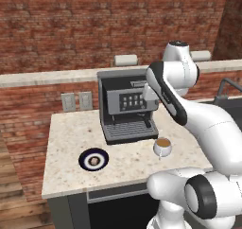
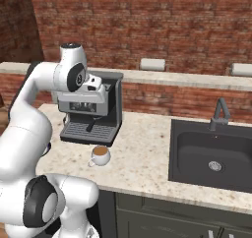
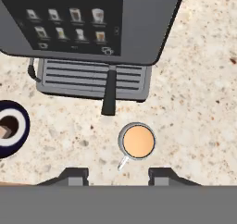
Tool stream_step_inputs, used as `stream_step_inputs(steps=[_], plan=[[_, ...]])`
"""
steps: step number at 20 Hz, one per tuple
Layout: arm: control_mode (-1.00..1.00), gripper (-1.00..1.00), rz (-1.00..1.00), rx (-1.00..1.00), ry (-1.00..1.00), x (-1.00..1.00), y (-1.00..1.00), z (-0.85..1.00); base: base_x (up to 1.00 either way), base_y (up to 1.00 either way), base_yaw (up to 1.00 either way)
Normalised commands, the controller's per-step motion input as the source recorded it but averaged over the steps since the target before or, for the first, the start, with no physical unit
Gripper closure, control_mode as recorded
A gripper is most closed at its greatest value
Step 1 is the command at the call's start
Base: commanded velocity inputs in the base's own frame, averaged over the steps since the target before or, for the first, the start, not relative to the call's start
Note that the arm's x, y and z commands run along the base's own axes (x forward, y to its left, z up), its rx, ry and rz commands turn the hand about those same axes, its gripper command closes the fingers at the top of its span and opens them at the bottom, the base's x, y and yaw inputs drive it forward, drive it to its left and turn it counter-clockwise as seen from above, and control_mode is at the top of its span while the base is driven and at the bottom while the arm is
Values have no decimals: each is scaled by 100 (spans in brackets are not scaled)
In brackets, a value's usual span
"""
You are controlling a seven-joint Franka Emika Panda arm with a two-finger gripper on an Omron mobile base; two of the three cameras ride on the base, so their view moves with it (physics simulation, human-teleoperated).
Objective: Take a sugar cube from the saucer and place it inside the coffee. Then, grab milk from the fridge and place it next to the coffee on the counter to sweeten the coffee.
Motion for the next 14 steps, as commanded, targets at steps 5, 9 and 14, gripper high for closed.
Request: stream_step_inputs(steps=[5,9,14], plan=[[-100,-100,1,-5,-2,-18,59,-8,0,0,0],[-100,-100,0,0,0,-56,100,-44,0,0,0],[-100,-100,0,0,0,-66,100,-59,0,0,0]])
